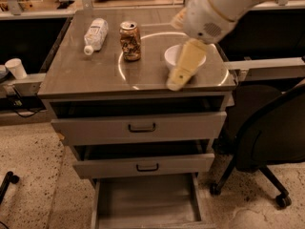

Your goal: Place orange can into bottom drawer

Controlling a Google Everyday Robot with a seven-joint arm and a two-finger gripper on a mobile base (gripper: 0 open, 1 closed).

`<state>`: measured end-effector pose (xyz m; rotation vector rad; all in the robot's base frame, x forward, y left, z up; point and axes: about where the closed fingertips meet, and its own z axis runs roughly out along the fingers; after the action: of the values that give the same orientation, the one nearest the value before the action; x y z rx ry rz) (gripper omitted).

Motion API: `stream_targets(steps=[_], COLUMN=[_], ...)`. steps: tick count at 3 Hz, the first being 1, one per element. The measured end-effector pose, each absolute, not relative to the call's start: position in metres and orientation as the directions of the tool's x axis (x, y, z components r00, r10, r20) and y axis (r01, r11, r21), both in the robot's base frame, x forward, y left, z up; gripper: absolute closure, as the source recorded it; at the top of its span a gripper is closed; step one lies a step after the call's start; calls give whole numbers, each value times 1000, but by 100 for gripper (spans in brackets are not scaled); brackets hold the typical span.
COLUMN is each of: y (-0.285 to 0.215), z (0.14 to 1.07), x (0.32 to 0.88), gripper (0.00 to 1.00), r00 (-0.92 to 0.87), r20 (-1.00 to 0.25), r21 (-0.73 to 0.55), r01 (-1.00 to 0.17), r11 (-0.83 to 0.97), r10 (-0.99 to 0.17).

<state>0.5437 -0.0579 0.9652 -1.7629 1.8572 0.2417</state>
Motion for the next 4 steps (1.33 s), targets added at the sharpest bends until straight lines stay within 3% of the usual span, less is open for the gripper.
stream_targets(steps=[1, 4], y=[8, 30], z=[974, 978], x=[568, 582], gripper=[0, 0], r00=[176, 225], r20=[-596, -615], r21=[-340, -370], r01=[-939, -929], r11=[47, 24], r10=[-783, -756])
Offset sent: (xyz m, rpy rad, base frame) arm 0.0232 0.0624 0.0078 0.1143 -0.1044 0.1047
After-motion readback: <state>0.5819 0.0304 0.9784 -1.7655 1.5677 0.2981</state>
